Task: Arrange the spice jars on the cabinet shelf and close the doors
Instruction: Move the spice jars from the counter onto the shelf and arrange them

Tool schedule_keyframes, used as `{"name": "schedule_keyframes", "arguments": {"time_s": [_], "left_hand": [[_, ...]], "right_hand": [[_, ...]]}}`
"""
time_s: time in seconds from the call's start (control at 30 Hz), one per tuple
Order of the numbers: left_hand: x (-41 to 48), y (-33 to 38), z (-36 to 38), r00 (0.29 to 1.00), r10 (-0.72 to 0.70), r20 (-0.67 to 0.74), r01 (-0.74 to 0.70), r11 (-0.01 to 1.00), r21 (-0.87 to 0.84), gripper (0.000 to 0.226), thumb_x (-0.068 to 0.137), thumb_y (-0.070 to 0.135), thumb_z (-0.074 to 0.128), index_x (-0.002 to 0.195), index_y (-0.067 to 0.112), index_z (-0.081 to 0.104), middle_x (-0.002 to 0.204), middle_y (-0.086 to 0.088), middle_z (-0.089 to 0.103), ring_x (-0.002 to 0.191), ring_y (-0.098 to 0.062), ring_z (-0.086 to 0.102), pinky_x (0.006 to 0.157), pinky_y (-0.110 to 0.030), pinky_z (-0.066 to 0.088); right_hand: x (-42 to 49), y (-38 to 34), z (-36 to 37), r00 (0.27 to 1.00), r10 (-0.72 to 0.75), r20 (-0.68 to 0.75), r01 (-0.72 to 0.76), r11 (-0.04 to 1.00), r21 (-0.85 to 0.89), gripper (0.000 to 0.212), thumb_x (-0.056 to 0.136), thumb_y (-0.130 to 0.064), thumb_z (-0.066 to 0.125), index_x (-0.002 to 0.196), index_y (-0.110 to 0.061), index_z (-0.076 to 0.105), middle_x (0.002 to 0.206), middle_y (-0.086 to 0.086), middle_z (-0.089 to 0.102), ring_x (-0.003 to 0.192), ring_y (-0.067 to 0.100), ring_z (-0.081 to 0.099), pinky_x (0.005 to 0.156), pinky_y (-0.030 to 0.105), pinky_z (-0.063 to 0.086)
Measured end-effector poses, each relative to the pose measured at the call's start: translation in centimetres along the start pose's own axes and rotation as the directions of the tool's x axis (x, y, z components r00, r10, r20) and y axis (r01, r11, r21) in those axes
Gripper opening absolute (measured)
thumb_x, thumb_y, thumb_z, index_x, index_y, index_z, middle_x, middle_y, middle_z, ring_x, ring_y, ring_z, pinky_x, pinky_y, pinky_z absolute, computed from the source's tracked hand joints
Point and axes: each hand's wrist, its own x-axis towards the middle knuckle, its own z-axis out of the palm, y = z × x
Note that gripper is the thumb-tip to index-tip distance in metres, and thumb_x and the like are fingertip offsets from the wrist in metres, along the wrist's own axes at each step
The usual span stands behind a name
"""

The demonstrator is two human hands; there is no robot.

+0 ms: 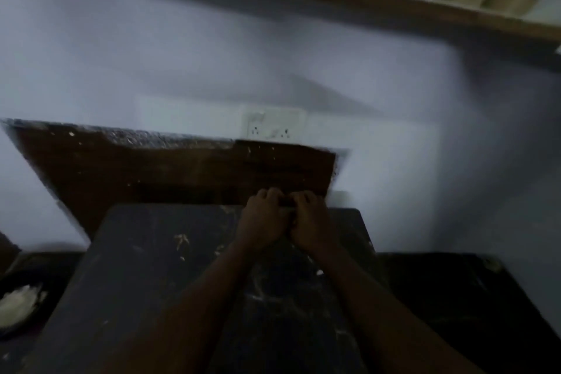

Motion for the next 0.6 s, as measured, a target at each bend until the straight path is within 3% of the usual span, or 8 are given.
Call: {"name": "schedule_keyframes", "arguments": {"time_s": [0.1,0.2,0.27,0.37,0.6], "left_hand": [[-1.2,-0.9,5.7,0.961,-0.044,0.273,-0.009,0.982,0.190,0.049,0.100,0.047,0.049,0.138,0.016,0.057,0.141,-0.010,0.051,0.123,-0.033,0.052,0.101,-0.043,0.043],[-2.2,-1.0,10.0,0.892,-0.205,0.403,0.176,0.979,0.107,0.060,0.097,0.051,0.055,0.143,0.014,0.050,0.145,-0.015,0.050,0.124,-0.034,0.055,0.103,-0.043,0.046],[-2.6,-0.7,12.3,0.871,-0.232,0.433,0.224,0.972,0.071,0.067,0.093,0.052,0.061,0.146,0.013,0.045,0.145,-0.015,0.050,0.127,-0.035,0.054,0.102,-0.040,0.046],[-2.6,-0.2,15.0,0.865,-0.237,0.443,0.238,0.970,0.053,0.084,0.088,0.047,0.071,0.154,0.012,0.031,0.154,-0.018,0.039,0.132,-0.037,0.050,0.105,-0.042,0.043],[-0.1,-0.2,20.0,0.872,-0.225,0.436,0.241,0.970,0.019,0.096,0.089,0.035,0.072,0.162,0.014,0.013,0.160,-0.019,0.028,0.125,-0.042,0.057,0.097,-0.044,0.049]], "right_hand": [[-2.7,4.0,3.6,0.980,0.184,0.069,-0.180,0.982,-0.059,0.061,0.095,-0.036,0.063,0.149,-0.018,0.044,0.156,0.011,0.042,0.143,0.032,0.040,0.118,0.047,0.036],[-5.2,7.2,6.3,0.958,0.282,0.047,-0.279,0.958,-0.066,0.062,0.091,-0.040,0.068,0.146,-0.022,0.044,0.155,0.010,0.043,0.143,0.033,0.040,0.113,0.045,0.038],[-6.8,9.0,7.5,0.930,0.366,0.034,-0.367,0.930,-0.004,0.068,0.085,-0.042,0.074,0.142,-0.026,0.041,0.149,0.008,0.045,0.137,0.031,0.045,0.107,0.043,0.042],[-8.3,11.4,9.0,0.873,0.471,0.123,-0.484,0.868,0.111,0.088,0.081,-0.045,0.078,0.152,-0.022,0.032,0.154,0.009,0.042,0.139,0.031,0.045,0.113,0.048,0.043],[-7.4,14.3,10.3,0.855,0.464,0.231,-0.514,0.814,0.269,0.102,0.081,-0.031,0.083,0.161,-0.014,0.021,0.157,0.011,0.043,0.137,0.029,0.052,0.112,0.047,0.045]]}}
